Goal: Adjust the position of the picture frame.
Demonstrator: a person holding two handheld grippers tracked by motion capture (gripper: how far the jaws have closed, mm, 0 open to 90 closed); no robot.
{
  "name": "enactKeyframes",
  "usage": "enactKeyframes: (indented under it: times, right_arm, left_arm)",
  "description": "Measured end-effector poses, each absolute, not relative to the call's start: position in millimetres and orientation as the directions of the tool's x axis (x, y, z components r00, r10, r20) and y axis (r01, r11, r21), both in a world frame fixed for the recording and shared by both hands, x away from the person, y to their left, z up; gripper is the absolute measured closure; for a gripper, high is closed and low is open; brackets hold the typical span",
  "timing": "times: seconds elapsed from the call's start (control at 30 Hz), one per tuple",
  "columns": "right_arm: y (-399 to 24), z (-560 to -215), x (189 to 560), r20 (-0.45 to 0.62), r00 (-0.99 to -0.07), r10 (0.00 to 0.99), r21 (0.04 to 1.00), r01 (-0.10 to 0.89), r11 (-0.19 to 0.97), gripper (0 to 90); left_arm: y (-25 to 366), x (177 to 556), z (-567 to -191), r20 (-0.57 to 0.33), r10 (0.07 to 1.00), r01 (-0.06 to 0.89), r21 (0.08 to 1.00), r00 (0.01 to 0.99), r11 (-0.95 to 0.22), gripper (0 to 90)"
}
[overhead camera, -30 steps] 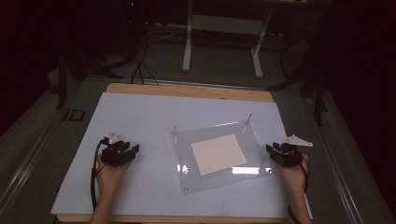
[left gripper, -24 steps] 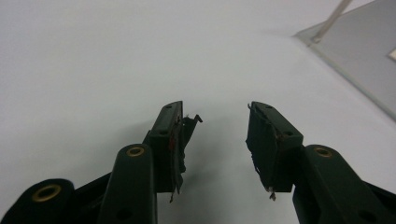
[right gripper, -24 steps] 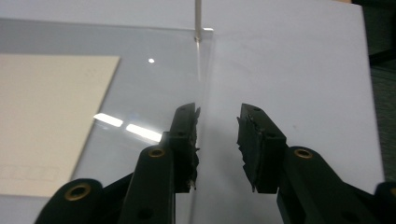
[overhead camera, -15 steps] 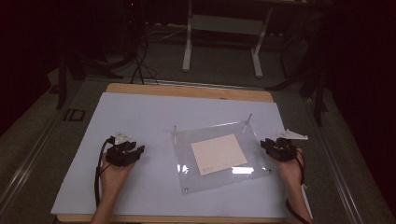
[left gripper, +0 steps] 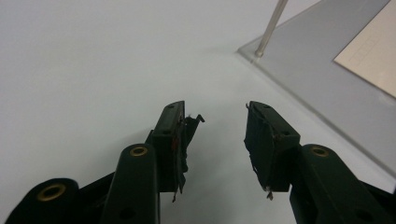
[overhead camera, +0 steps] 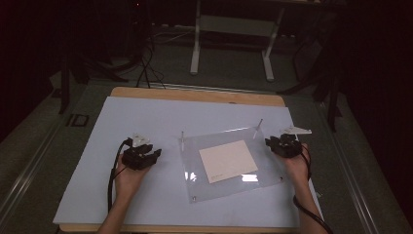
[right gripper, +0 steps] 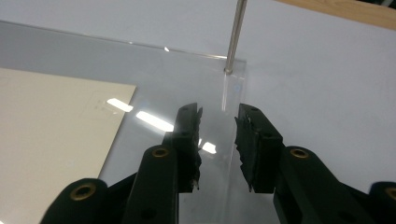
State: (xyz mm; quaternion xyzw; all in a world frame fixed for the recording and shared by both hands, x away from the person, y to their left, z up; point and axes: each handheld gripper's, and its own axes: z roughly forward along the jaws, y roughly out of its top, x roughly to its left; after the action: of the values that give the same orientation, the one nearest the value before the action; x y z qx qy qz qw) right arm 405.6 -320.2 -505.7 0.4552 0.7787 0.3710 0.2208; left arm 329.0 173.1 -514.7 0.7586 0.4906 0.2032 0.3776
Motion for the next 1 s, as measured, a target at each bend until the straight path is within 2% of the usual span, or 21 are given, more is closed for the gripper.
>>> enactKeyframes:
  times: [0.17,0.63,0.8,1.0]
  right_arm:
    - [-317,-506,416,-0.007,-0.498,0.867,0.786,0.533,0.313,72.4]
    - [-311,-515,441,0.029,-0.446,0.894,0.803,0.543,0.245,78.1]
    - [-306,-510,448,0.009,-0.445,0.896,0.801,0.539,0.260,78.1]
    - [-302,-509,454,-0.025,-0.442,0.897,0.788,0.543,0.290,79.3]
  left_arm:
    - [163,336,-518,-0.066,0.887,0.589,0.770,0.458,-0.247,57.6]
    - [138,360,-519,-0.074,0.860,0.552,0.794,0.504,-0.255,58.0]
    - [127,372,-520,-0.094,0.854,0.556,0.794,0.512,-0.245,65.2]
    - [114,387,-523,-0.072,0.870,0.565,0.786,0.487,-0.252,65.9]
